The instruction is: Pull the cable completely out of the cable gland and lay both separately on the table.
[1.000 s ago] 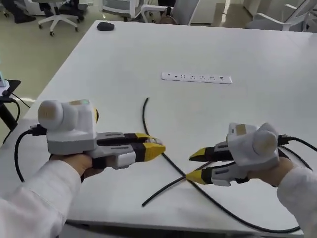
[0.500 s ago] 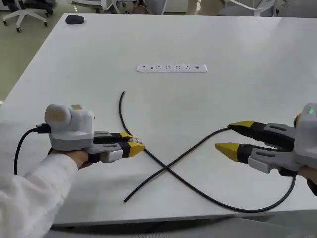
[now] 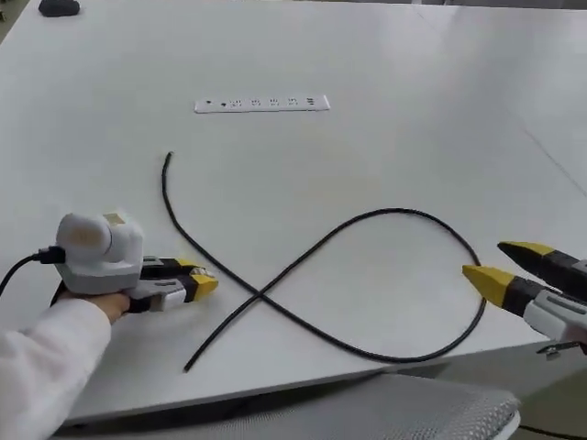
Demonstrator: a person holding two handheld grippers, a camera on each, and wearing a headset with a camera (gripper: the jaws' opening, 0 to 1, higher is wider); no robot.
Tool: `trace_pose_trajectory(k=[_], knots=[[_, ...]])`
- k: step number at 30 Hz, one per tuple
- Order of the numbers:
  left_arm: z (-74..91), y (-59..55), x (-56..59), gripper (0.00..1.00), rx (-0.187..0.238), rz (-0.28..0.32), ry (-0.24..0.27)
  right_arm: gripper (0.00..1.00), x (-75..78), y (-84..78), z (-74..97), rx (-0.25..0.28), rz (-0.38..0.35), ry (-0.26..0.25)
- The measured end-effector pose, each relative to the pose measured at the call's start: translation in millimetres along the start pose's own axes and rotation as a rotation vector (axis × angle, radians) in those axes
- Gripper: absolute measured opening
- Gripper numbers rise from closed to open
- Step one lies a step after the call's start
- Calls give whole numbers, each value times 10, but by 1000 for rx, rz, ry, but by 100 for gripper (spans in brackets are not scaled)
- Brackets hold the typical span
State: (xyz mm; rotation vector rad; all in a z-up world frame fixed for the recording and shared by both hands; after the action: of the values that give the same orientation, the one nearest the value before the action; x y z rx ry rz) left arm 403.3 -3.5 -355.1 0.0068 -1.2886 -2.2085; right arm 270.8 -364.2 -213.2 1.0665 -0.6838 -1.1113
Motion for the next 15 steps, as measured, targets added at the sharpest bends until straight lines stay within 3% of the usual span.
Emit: trace_pose_trajectory(k=[1, 6, 11, 15], knots=[[-19, -31, 0, 17, -16, -3, 6, 40, -7, -8, -3, -10, 4, -2], [-31, -104, -22, 17, -13, 3, 20, 43, -65, -71, -49, -67, 51, 19], [-25, -86, -28, 18, 5, 3, 32, 45, -122, -105, -127, -101, 64, 45], [18, -71, -47, 25, 5, 24, 55, 46, -159, -104, -172, -107, 74, 63]])
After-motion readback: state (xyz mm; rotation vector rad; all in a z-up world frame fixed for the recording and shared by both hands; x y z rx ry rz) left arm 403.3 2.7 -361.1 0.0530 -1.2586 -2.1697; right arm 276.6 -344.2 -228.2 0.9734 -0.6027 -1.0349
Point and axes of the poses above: the centre of the closed fingertips' face, and the gripper's own axes: z roughly backward along the fingers, x roughly to its right, y roughly out of its top, the point moved 7 cm from there along z, roughly backward along the fingers, and after that the axes turned 5 degrees about -y, right-handed, at the moved point
